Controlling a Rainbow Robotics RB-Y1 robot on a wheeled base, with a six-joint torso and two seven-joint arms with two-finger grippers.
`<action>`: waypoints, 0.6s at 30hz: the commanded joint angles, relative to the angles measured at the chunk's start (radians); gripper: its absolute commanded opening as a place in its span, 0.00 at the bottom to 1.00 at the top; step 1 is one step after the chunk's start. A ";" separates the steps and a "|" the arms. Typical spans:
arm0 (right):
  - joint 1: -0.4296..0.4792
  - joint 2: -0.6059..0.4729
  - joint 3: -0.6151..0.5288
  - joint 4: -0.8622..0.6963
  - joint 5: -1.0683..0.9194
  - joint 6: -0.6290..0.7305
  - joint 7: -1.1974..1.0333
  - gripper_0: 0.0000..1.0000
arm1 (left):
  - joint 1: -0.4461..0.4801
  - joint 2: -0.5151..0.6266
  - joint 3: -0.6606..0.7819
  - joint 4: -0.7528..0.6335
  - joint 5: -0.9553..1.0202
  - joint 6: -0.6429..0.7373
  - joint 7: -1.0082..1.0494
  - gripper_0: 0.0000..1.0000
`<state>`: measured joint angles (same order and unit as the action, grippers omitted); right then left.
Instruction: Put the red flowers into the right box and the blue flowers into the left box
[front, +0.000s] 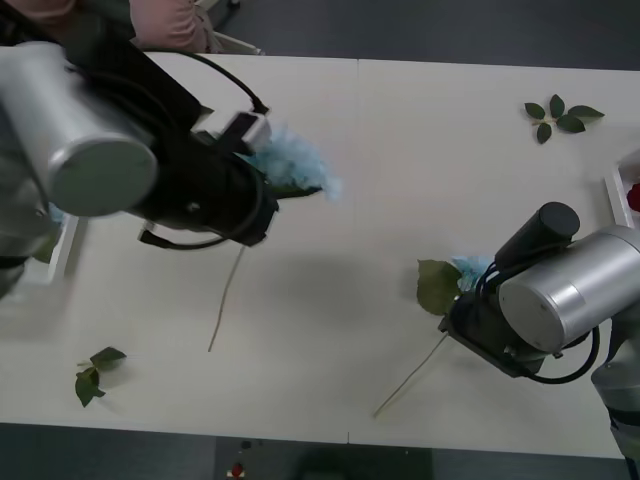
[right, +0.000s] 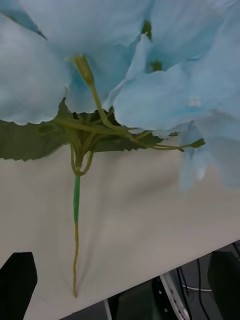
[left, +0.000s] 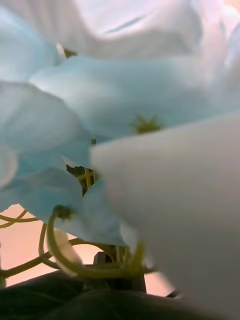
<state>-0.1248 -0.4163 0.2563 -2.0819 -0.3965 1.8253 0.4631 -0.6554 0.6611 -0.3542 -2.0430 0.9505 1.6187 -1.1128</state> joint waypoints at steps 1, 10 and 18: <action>0.001 0.011 0.035 0.029 0.039 -0.052 -0.037 1.00 | -0.013 0.120 0.156 0.018 0.125 0.078 -0.168 0.00; 0.004 0.045 0.067 0.134 0.074 -0.153 -0.011 1.00 | 0.099 0.256 0.472 0.291 0.195 0.182 -0.475 0.00; 0.004 0.074 0.090 0.172 0.087 -0.198 0.008 1.00 | 0.115 0.342 0.638 0.575 0.143 0.185 -0.722 0.00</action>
<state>-0.1247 -0.3564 0.3388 -1.8990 -0.3237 1.6289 0.4634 -0.5258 0.9483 0.2606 -1.4877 1.1193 1.7975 -1.7659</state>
